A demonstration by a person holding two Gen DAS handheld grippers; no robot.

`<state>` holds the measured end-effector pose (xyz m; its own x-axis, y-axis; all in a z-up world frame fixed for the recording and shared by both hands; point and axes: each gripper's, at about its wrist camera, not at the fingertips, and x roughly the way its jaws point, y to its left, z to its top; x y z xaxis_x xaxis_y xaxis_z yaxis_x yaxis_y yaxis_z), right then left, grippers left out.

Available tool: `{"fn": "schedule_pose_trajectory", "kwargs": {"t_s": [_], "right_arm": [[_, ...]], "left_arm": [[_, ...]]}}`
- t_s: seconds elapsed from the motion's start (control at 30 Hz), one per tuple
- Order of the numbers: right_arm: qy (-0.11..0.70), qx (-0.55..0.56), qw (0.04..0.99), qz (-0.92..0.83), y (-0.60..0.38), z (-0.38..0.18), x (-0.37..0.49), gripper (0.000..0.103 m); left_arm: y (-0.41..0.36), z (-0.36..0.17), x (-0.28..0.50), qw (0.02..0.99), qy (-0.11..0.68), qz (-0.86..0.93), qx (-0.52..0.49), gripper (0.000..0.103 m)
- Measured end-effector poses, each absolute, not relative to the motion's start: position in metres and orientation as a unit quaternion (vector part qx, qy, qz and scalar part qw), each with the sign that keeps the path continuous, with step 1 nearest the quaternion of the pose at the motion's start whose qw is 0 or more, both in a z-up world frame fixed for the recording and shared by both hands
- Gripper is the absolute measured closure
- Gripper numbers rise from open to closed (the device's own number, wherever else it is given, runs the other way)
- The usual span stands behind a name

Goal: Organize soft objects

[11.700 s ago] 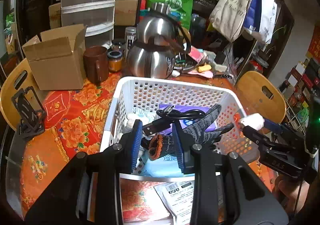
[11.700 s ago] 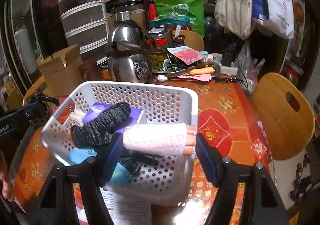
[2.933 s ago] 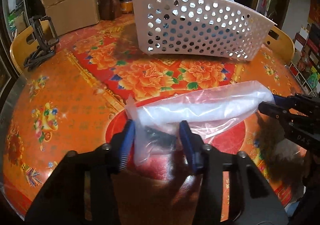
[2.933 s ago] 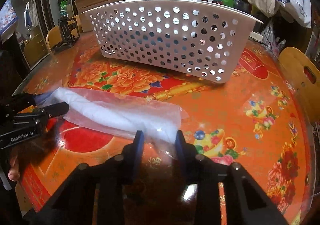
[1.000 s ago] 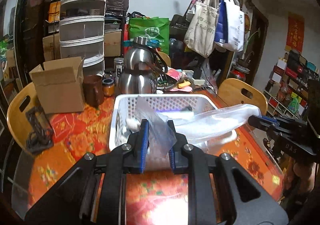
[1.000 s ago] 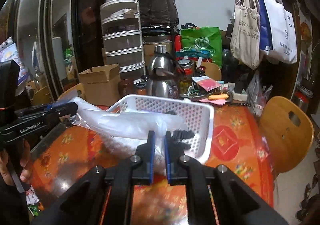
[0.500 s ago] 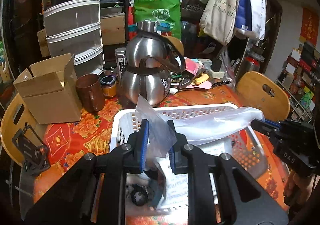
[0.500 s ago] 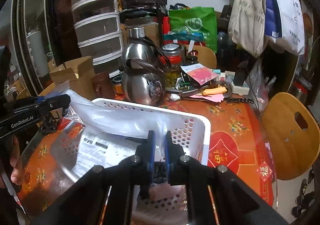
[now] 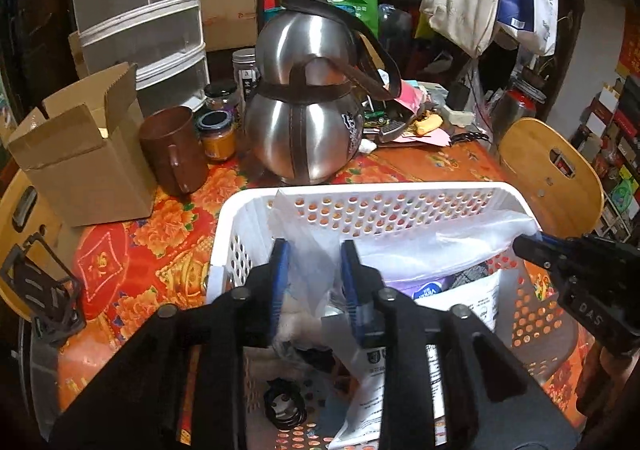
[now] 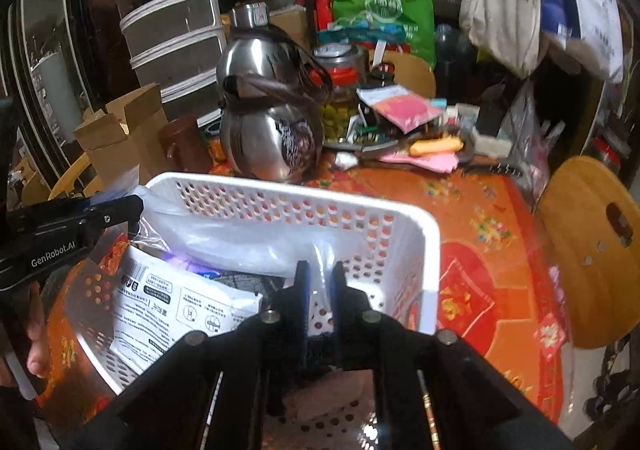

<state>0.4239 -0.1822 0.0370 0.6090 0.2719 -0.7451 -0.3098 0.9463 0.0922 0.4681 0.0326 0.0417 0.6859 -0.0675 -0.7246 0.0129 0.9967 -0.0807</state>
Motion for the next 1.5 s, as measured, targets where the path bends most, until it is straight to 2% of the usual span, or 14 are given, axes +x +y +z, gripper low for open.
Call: {"fn": "schedule_pose_trajectory", "kwargs": {"t_s": [0.03,0.07,0.13,0.2,0.27,0.33,0.47,0.6,0.8,1.07,1.3,1.5], "right_arm": [[0.414,-0.024,0.896,0.159,-0.183,0.035,0.424,0.089],[0.414,-0.024,0.896,0.159,-0.184,0.034,0.423,0.084],[0.417,-0.02,0.894,0.162,-0.186,0.033,0.422,0.047],[0.416,-0.025,0.895,0.157,-0.186,0.034,0.421,0.034],[0.418,-0.028,0.894,0.157,-0.187,0.034,0.419,0.033],[0.422,-0.026,0.892,0.158,-0.189,0.034,0.417,0.026],[0.426,-0.016,0.889,0.167,-0.195,0.034,0.411,0.016],[0.423,-0.014,0.889,0.175,-0.196,0.036,0.399,0.0],[0.404,-0.015,0.898,0.175,-0.198,0.048,0.359,0.0],[0.339,-0.062,0.925,0.158,-0.196,0.068,0.223,0.0],[0.304,-0.063,0.934,0.178,-0.189,0.069,0.105,0.0],[0.287,-0.048,0.945,0.149,-0.182,0.077,0.055,0.0]], "left_arm": [[0.034,0.039,0.468,0.917,0.396,-0.027,-0.037,0.062],[0.035,0.038,0.467,0.917,0.396,-0.028,-0.037,0.059],[0.035,0.037,0.465,0.918,0.394,-0.026,-0.033,0.043],[0.036,0.037,0.462,0.919,0.392,-0.028,-0.033,0.031],[0.034,0.038,0.457,0.922,0.385,-0.029,-0.026,0.021],[0.032,0.041,0.452,0.925,0.379,-0.025,-0.016,0.012],[0.03,0.046,0.443,0.925,0.38,-0.03,-0.014,0.007],[0.027,0.051,0.428,0.927,0.374,-0.024,-0.005,0.0],[0.021,0.067,0.377,0.932,0.362,-0.025,0.006,0.0],[0.021,0.075,0.229,0.944,0.329,-0.022,0.027,0.0],[0.031,0.073,0.115,0.951,0.306,-0.042,-0.015,0.0],[0.042,0.073,0.043,0.954,0.295,-0.028,-0.051,0.0]]}}
